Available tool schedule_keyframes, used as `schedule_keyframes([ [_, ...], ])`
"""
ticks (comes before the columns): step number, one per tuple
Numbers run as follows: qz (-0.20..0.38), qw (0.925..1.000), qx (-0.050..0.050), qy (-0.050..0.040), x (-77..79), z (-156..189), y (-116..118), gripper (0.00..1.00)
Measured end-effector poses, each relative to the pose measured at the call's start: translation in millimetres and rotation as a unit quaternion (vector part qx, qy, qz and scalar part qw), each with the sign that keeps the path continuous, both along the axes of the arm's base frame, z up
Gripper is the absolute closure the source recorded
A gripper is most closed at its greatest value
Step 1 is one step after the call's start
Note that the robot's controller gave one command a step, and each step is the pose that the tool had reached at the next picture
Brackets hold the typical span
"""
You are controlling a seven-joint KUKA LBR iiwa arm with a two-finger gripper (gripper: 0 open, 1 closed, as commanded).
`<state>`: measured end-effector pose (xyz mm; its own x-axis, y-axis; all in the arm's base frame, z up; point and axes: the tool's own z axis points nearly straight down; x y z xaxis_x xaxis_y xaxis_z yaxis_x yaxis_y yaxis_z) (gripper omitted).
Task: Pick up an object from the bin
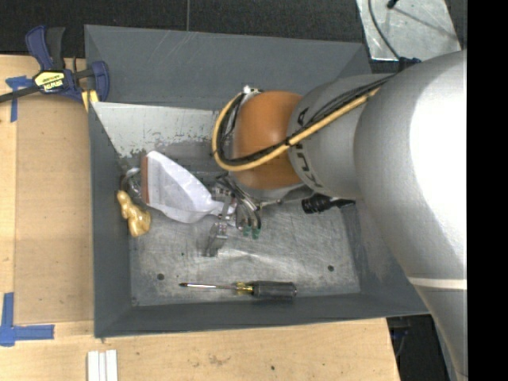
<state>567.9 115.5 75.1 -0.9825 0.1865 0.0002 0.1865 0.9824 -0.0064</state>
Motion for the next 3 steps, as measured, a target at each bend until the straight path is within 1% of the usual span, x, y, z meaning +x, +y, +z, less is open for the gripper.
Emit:
schedule_keyframes([
  [1, -0.059, 0.9982, 0.007, -0.0095, 37.9, 2, -46, 1.00],
  [2, -0.059, 0.9982, 0.007, -0.0095, 37.9, 2, -46, 1.00],
  [3, -0.057, 0.9983, 0.003, -0.0030, 47.3, 143, -22, 1.00],
])
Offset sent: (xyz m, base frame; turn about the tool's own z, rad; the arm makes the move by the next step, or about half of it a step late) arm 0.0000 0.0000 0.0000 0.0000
